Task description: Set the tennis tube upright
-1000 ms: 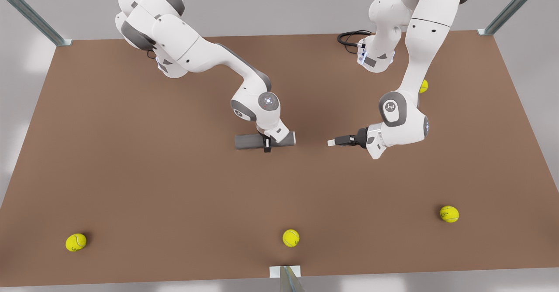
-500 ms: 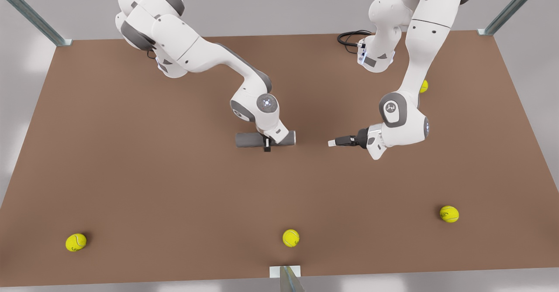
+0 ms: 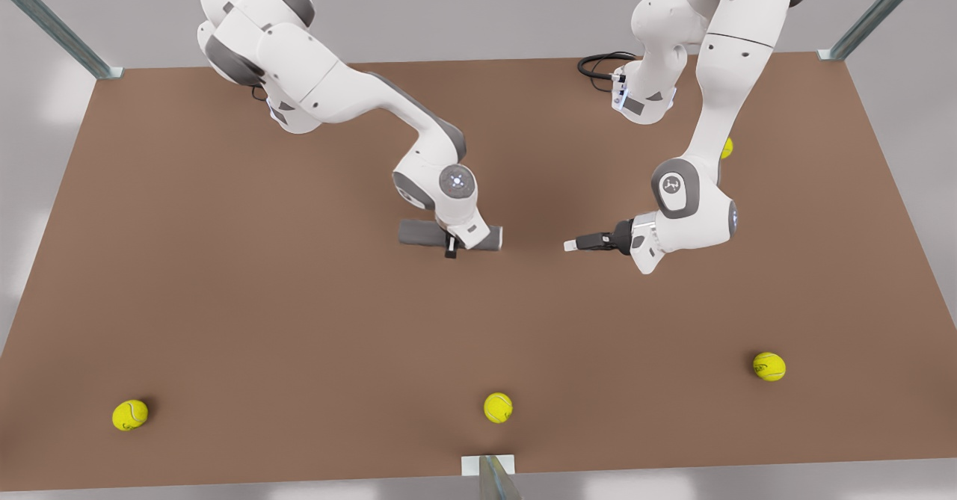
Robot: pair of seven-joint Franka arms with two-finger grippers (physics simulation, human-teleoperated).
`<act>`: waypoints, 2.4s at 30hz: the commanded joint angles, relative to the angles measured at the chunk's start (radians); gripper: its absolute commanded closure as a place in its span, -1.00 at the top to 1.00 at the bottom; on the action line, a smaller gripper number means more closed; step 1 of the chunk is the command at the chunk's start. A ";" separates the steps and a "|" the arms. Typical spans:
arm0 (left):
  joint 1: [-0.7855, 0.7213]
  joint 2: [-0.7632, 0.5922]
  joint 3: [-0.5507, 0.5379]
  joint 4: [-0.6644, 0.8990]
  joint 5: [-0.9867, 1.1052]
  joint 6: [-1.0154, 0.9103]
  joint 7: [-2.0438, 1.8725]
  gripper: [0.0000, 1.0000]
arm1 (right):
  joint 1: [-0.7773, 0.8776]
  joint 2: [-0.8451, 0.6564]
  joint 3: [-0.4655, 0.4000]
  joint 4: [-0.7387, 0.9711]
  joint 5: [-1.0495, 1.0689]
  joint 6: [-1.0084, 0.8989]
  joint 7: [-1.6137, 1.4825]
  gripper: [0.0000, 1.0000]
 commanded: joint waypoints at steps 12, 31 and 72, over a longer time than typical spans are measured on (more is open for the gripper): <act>0.020 -0.011 0.000 -0.002 0.003 -0.025 -0.003 0.99 | 0.005 0.002 -0.002 0.006 -0.004 -0.012 0.064 1.00; 0.055 -0.028 0.002 0.000 0.014 -0.067 -0.003 0.99 | 0.031 0.071 -0.026 0.021 -0.035 0.061 0.066 1.00; -0.048 0.334 -0.203 0.078 -0.323 0.219 0.456 0.99 | -0.423 -0.445 -0.486 0.238 0.272 -0.635 0.276 1.00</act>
